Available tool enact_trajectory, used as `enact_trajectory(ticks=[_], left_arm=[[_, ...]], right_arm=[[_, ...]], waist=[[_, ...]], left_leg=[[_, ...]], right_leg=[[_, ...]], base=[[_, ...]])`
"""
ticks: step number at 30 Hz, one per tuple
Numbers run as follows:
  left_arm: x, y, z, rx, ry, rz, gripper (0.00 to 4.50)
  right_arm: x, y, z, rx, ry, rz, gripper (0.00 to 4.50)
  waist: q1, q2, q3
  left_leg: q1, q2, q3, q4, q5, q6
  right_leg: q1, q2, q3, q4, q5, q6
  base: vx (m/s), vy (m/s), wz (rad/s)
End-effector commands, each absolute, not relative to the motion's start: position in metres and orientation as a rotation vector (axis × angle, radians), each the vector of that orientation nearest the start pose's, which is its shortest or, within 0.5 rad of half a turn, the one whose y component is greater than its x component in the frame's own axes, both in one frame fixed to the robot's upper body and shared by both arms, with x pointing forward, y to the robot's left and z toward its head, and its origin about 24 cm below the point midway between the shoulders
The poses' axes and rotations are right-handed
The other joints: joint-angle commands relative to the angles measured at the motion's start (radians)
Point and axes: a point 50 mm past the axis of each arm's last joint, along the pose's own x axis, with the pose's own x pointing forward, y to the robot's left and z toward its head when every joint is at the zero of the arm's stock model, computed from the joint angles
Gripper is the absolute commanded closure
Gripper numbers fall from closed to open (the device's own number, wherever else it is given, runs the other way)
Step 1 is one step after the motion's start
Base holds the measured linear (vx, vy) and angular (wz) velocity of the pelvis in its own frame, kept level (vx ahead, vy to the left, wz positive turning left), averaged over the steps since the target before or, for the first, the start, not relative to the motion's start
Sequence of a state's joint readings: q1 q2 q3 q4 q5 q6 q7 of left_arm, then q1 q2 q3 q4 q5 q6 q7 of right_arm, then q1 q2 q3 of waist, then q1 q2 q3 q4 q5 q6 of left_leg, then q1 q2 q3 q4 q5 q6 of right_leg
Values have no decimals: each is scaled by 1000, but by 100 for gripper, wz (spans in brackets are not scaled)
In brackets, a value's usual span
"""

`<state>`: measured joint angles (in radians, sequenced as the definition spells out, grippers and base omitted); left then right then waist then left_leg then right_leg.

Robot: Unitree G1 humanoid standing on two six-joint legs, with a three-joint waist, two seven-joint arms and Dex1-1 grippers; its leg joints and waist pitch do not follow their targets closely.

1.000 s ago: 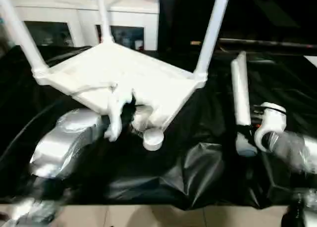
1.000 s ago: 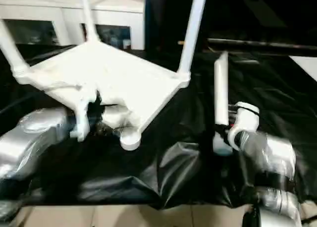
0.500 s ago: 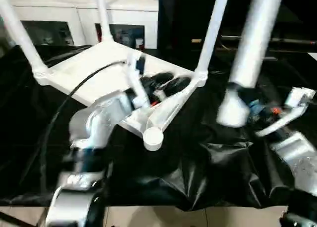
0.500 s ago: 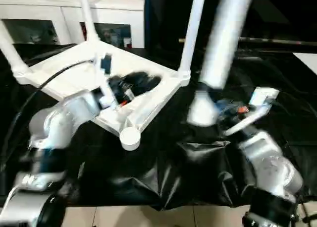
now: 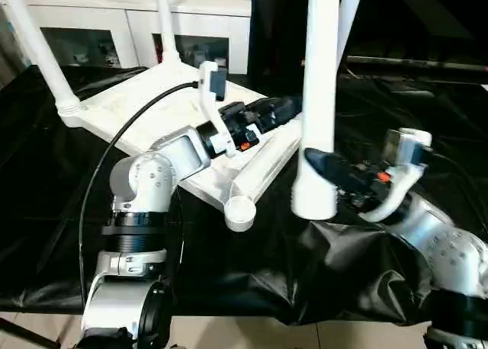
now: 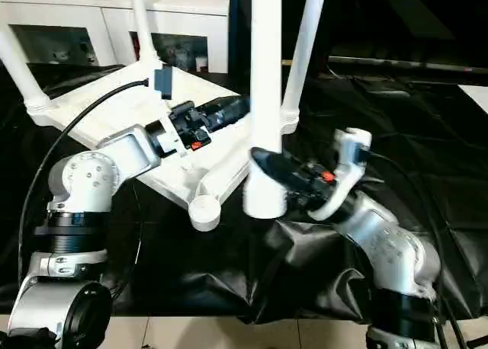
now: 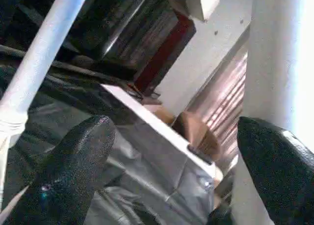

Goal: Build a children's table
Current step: Pick table leg

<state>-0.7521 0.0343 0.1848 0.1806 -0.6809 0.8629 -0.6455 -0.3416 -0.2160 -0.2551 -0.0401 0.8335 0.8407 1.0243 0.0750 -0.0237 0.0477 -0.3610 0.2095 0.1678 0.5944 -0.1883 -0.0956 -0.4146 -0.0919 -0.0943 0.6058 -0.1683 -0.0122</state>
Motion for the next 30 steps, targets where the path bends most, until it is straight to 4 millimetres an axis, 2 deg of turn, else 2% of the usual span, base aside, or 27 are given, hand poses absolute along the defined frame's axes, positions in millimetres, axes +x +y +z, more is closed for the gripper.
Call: enact_trajectory(ticks=[1, 8, 9, 10, 11, 12, 14, 18, 23, 24, 27, 28, 30], left_arm=[[330, 66, 193, -675, 82, -1159, 0], [320, 70, 192, -707, 90, -1265, 0], [317, 70, 191, -700, 95, -1302, 0], [315, 69, 191, -697, 97, -1313, 27], [315, 69, 191, -697, 97, -1313, 34], [312, 70, 191, -704, 94, -1345, 34], [312, 72, 191, -712, 87, -1343, 7], [311, 73, 189, -681, 103, -1350, 2], [313, 70, 183, -623, 133, -1334, 0], [314, 70, 183, -623, 137, -1326, 36], [318, 73, 183, -631, 139, -1303, 39], [320, 74, 183, -632, 139, -1291, 66], [321, 75, 184, -635, 138, -1283, 78]], right_arm=[[275, -145, 121, 714, 87, 1237, 257], [276, -142, 120, 693, 108, 1250, 257], [276, -142, 120, 686, 112, 1257, 258], [276, -142, 119, 684, 113, 1260, 259], [276, -142, 119, 684, 113, 1260, 259], [275, -143, 119, 677, 116, 1261, 259], [275, -144, 120, 678, 114, 1260, 259], [274, -146, 119, 651, 134, 1269, 259], [272, -143, 114, 585, 192, 1310, 260], [271, -142, 113, 565, 209, 1317, 260], [272, -141, 110, 543, 226, 1320, 260], [273, -141, 110, 541, 226, 1320, 260], [273, -141, 110, 540, 225, 1320, 260]], waist=[[5, -12, -65], [15, -12, -67], [15, -12, -67], [15, -12, -66], [15, -12, -65], [15, -15, -65], [15, -16, -64], [14, -13, -64], [14, -9, -65], [13, -11, -65], [13, -10, -65], [14, -10, -66], [14, -11, -67]], left_leg=[[-7, 6, 7, -62, -113, 51], [-6, 9, 8, -63, -91, 51], [-5, 10, 8, -63, -92, 46], [-5, 11, 9, -63, -94, 47], [-5, 10, 9, -63, -100, 46], [-6, 9, 10, -63, -102, 46], [-8, 8, 10, -63, -109, 45], [-7, 7, 9, -63, -110, 42], [-6, 10, 8, -64, -108, 39], [-7, 9, 8, -63, -109, 37], [-7, 7, 8, -62, -113, 35], [-7, 7, 8, -62, -118, 36], [-6, 8, 7, -62, -116, 37]], right_leg=[[65, -41, 38, -87, -315, -125], [65, -41, 41, -79, -272, -135], [65, -42, 41, -78, -261, -147], [64, -40, 42, -77, -252, -153], [63, -40, 42, -78, -254, -154], [65, -41, 42, -79, -261, -150], [67, -41, 42, -81, -282, -137], [67, -40, 41, -84, -299, -119], [67, -39, 42, -80, -272, -128], [68, -38, 41, -81, -268, -129], [69, -39, 42, -82, -275, -126], [68, -39, 41, -82, -282, -126], [68, -39, 41, -80, -277, -128]], base=[[0, 0, 0], [0, 0, 0], [0, 0, 0], [0, 0, 0], [0, 0, 0], [0, 0, 0], [0, 0, 0], [0, 0, 0], [0, 0, 0], [0, 0, 0], [0, 0, 0], [0, 0, 0], [0, 0, 0]])
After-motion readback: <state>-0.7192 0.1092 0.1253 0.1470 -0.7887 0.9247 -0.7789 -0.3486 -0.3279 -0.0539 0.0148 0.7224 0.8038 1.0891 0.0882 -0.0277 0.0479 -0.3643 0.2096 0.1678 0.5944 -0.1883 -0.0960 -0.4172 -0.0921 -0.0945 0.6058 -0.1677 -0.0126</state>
